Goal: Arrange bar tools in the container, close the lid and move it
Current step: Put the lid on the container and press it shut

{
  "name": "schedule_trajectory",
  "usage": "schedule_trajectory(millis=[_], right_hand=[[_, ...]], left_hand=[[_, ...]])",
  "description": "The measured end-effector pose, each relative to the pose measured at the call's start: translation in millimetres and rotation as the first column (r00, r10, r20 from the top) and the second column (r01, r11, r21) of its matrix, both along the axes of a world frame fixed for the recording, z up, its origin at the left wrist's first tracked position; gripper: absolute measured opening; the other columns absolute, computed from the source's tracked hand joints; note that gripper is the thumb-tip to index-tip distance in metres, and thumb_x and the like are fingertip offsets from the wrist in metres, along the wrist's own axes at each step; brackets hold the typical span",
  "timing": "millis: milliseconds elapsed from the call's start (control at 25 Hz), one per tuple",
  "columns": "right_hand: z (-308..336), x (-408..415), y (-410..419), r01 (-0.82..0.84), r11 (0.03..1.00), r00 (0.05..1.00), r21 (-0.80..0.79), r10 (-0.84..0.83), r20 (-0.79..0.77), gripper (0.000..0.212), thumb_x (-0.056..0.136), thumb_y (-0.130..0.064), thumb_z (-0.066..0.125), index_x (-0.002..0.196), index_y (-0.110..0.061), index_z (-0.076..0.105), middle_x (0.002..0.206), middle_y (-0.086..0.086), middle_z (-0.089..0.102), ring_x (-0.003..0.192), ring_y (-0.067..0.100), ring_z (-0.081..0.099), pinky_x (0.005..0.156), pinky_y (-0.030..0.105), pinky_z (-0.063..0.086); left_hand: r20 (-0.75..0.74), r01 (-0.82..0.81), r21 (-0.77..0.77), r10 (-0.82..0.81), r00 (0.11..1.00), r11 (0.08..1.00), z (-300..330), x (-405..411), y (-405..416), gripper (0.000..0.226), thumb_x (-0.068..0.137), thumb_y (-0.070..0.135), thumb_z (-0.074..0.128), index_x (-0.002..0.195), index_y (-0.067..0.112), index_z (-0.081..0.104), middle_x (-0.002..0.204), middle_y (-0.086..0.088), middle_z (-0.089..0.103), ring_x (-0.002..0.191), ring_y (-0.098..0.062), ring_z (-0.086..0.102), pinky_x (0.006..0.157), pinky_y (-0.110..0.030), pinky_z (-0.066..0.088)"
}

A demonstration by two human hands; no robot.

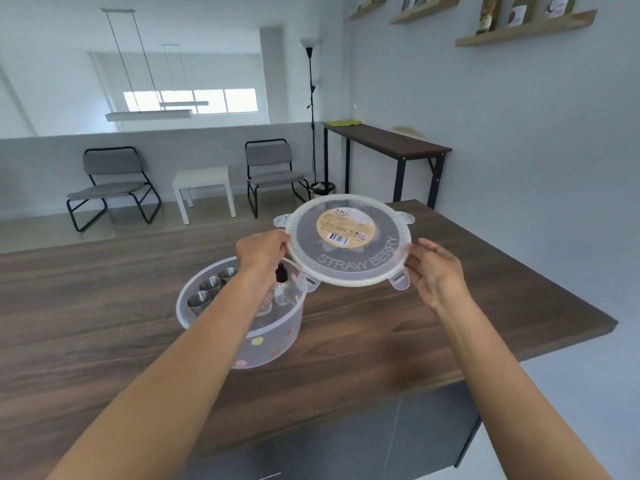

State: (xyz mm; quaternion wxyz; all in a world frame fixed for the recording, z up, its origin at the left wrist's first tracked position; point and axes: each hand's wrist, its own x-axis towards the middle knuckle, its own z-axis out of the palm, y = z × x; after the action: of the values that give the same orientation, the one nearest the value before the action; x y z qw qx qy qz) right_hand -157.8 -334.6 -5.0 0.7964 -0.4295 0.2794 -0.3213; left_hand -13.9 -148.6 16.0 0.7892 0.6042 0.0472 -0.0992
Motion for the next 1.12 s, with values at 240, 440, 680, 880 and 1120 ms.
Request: schedule_trajectory(millis=[240, 440, 680, 880, 1120], right_hand=[[-5, 36, 59, -0.198, 0.978, 0.977, -0.071, 0.191, -0.089, 0.013, 0.085, -0.003, 0.064, 0.076, -0.011, 0.067, 0.066, 0.003, 0.071, 0.062, 0.014, 0.066, 0.074, 0.031, 0.058], [-19, 58, 102, -0.313, 0.941, 0.940, -0.133, 0.287, -0.183, 0.010, 0.084, -0.009, 0.066, 0.080, -0.018, 0.069, 0.088, 0.006, 0.070, 0.086, 0.018, 0.062, 0.092, 0.038, 0.051], [-37, 69, 117, -0.310, 0.935, 0.937, -0.172, 0.270, -0.223, 0.018, 0.084, -0.007, 0.065, 0.101, -0.007, 0.070, 0.108, 0.015, 0.071, 0.092, 0.020, 0.062, 0.100, 0.044, 0.049], [-50, 72, 113, -0.290, 0.945, 0.938, -0.150, 0.250, -0.239, 0.024, 0.084, -0.006, 0.065, 0.107, -0.001, 0.068, 0.107, 0.015, 0.070, 0.094, 0.021, 0.064, 0.098, 0.040, 0.051], [-57, 70, 115, -0.306, 0.920, 0.928, -0.244, 0.232, -0.291, 0.029, 0.085, -0.012, 0.067, 0.112, -0.002, 0.067, 0.115, 0.011, 0.069, 0.107, 0.021, 0.064, 0.102, 0.035, 0.047]], left_hand=[[0.070, -0.167, 0.125, 0.159, 0.985, 0.978, -7, 8, 89, 0.013, 0.077, 0.000, 0.066, 0.068, 0.010, 0.065, 0.071, -0.007, 0.063, 0.079, -0.022, 0.059, 0.080, -0.035, 0.052], [0.088, -0.329, 0.189, 0.318, 0.944, 0.925, -21, -2, 140, 0.016, 0.074, -0.002, 0.067, 0.089, -0.004, 0.071, 0.068, -0.007, 0.069, 0.054, -0.013, 0.057, 0.060, -0.023, 0.052], [0.160, -0.383, 0.287, 0.350, 0.923, 0.878, -50, -8, 158, 0.014, 0.076, -0.001, 0.068, 0.088, 0.003, 0.072, 0.100, -0.020, 0.073, 0.093, -0.027, 0.068, 0.097, -0.042, 0.052], [0.211, -0.377, 0.360, 0.319, 0.924, 0.853, -64, -11, 158, 0.013, 0.078, 0.005, 0.069, 0.090, 0.005, 0.073, 0.094, -0.012, 0.073, 0.087, -0.022, 0.068, 0.086, -0.030, 0.053], [0.285, -0.398, 0.427, 0.297, 0.912, 0.812, -70, -11, 161, 0.019, 0.080, 0.008, 0.066, 0.097, 0.004, 0.074, 0.091, -0.004, 0.071, 0.083, -0.012, 0.062, 0.080, -0.022, 0.043]])
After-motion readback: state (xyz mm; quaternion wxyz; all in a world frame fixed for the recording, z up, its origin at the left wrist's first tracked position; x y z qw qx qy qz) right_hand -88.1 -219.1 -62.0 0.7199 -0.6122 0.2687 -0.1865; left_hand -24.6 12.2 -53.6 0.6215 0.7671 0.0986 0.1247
